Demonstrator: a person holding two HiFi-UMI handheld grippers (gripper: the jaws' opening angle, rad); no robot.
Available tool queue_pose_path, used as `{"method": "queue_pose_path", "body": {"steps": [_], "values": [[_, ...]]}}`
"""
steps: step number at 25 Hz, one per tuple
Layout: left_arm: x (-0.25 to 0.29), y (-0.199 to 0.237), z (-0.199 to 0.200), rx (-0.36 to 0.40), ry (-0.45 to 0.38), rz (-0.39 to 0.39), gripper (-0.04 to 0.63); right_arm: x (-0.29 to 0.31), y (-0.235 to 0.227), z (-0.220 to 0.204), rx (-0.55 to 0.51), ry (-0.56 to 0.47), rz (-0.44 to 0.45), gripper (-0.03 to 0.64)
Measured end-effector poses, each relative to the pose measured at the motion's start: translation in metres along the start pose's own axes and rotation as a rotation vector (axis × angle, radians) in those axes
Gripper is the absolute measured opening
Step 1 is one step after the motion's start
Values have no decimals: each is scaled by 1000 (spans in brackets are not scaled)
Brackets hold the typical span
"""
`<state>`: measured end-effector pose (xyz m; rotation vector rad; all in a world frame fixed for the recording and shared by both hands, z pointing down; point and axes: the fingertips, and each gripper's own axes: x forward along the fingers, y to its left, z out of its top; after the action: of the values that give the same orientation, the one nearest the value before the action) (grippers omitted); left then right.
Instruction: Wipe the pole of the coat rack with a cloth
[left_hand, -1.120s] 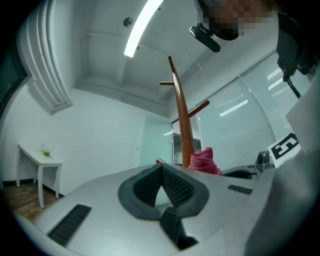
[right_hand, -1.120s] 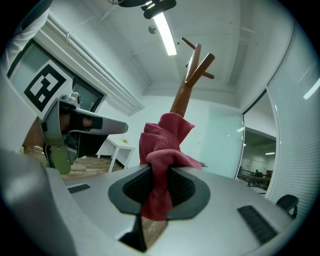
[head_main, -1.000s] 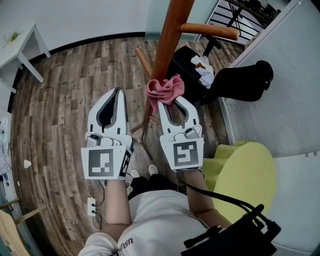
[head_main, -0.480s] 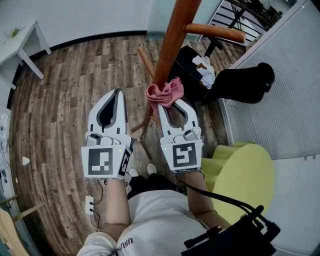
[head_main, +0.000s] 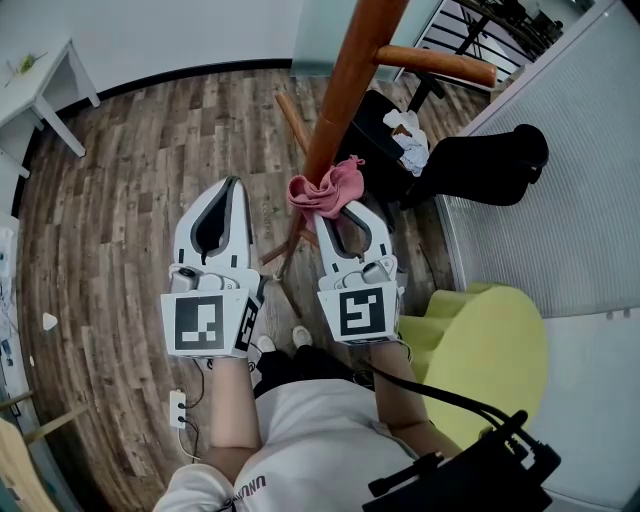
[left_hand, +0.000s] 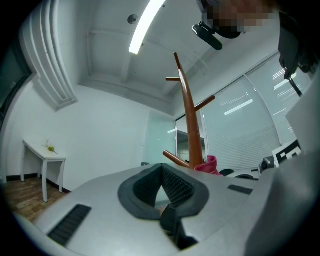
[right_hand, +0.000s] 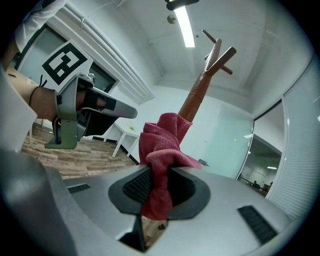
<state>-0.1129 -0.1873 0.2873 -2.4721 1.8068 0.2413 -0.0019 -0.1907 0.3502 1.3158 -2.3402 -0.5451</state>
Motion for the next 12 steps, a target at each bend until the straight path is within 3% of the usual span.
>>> {"method": "queue_pose_path", "body": {"steps": [12], "values": [[-2, 2, -4, -2, 12, 4, 10, 3, 12, -18, -9, 41, 6, 78]]}}
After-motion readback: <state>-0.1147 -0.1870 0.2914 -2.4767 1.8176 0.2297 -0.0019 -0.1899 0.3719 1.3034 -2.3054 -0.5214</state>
